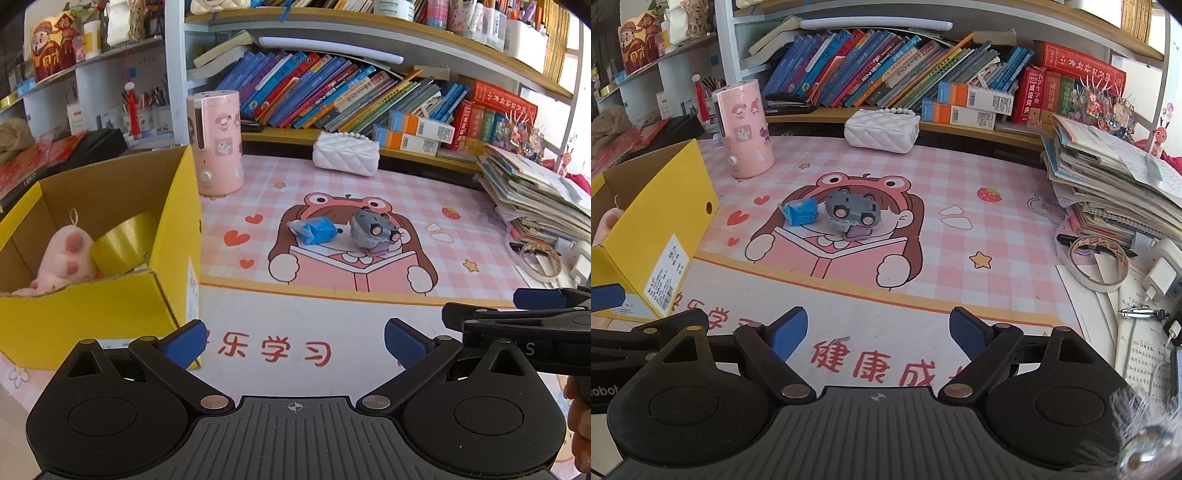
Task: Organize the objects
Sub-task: 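Withdraw both open grippers from the box toward the blue-and-grey toy, then grasp the grey toy car with the right gripper while the left gripper grasps the blue bag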
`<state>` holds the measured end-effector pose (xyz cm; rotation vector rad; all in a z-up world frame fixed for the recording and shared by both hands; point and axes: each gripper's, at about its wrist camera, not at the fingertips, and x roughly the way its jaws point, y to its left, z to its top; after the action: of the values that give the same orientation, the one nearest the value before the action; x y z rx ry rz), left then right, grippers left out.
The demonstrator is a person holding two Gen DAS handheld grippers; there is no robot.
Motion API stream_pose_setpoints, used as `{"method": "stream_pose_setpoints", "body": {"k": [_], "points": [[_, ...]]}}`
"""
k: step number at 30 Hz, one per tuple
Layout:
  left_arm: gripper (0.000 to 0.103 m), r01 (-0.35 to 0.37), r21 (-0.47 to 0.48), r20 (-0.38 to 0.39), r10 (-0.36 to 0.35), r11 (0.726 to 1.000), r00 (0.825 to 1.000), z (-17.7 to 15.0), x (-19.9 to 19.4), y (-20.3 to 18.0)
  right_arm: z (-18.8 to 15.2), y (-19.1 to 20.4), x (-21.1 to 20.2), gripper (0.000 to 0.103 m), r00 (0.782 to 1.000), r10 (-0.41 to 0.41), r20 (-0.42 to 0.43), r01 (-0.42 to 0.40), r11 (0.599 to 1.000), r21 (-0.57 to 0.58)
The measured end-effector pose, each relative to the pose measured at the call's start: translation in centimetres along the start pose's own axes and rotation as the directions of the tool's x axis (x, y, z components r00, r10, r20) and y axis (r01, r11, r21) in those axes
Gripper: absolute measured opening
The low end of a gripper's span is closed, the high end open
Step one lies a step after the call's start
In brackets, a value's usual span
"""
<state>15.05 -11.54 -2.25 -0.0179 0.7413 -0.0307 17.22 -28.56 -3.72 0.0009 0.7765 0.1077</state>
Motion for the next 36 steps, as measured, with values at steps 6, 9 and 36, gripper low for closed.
{"method": "stream_pose_setpoints", "body": {"k": [6,9,36], "points": [[0.103,-0.030,0.019,-0.003,0.030,0.999,1.000,0.7,1.1,-0.3,0.6,-1.2,0.8,0.084,1.000,0.003,0.001,-0.003,1.000,0.019],[0.103,-0.018,0.022,-0.001,0.018,1.000,1.000,1.2,1.7,-0.3,0.8,-1.5,1.3,0.084,1.000,0.010,-0.002,-0.010,1.000,0.019],[0.100,-0.149,0.134,-0.045,0.156,0.980,0.987,4.5,9.2,-3.4,9.3,-1.5,12.5,0.075,0.974,0.222,-0.041,-0.222,0.975,-0.005]]}}
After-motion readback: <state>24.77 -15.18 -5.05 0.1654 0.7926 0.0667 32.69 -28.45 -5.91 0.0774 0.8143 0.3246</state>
